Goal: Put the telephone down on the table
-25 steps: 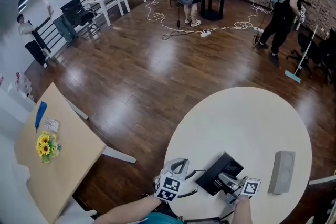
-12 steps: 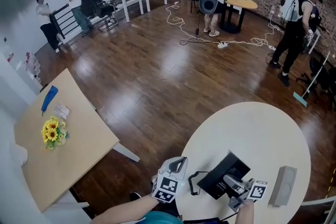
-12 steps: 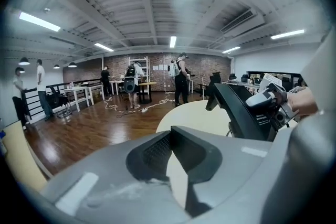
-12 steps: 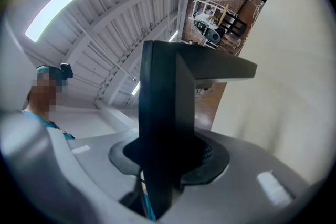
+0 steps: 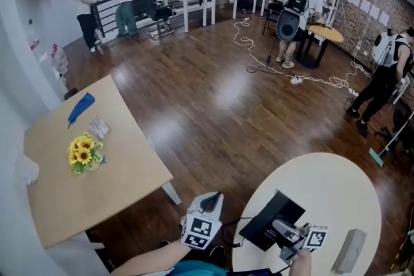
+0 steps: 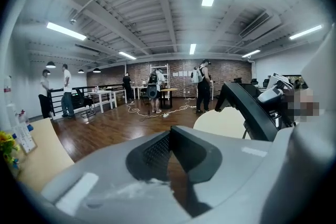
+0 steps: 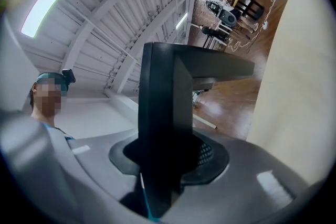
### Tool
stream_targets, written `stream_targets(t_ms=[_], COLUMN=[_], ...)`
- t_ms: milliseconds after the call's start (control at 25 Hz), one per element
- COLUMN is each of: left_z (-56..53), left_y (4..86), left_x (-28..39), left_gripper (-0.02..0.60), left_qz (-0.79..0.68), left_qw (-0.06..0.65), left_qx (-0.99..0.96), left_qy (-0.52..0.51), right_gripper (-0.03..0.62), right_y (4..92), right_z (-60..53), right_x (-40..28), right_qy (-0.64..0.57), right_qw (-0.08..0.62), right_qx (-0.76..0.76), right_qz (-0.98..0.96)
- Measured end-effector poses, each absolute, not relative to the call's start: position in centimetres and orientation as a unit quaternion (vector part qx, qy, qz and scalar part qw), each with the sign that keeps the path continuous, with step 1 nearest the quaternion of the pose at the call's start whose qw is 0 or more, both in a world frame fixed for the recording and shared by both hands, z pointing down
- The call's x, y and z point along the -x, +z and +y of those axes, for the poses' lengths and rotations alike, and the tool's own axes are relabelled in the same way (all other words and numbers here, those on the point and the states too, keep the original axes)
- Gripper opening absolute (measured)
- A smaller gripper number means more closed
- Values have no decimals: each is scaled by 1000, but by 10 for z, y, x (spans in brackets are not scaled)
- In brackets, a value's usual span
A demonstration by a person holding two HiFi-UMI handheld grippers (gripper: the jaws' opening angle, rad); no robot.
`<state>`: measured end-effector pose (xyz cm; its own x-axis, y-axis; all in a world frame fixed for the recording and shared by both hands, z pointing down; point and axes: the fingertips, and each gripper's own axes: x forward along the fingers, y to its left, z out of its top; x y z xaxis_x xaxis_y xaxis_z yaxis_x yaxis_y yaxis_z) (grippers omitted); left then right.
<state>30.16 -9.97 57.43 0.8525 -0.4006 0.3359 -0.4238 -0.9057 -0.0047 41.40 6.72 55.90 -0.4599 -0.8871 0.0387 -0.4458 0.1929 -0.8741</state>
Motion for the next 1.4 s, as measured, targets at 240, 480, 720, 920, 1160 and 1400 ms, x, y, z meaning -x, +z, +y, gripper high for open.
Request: stream_targets(t_ms=[240,480,720,920,1160,1400], left_z=[-140,-179,-213,-237,-260,-278], left_y=[562,559,553,551,552,552], left_x=[-246,-176,-109,-55,7,67], left_gripper=[14,14,14,14,14,14], left_qz=[-252,-296,-337,-372,-399,-434], left_qw=[37,43,49,57,57,59], left_qx=[-956,-943,-931,-919,-908,-892], left_qy=[147,143,129,119,113,110], right_gripper=[149,149,149,149,149,149], right_y=[544,536,530,529,525,527], right_z=[20,-28,-73,-106,-142,-175], right_x=[-369,-317,-262,-218,-163,-124], right_qy=[-443,-446,-451,-453,-450,-449], right_qw=[230,201,177,158,147,123], right_qx=[424,391,360,335,302,285], right_qz=[756,779,797,811,827,838])
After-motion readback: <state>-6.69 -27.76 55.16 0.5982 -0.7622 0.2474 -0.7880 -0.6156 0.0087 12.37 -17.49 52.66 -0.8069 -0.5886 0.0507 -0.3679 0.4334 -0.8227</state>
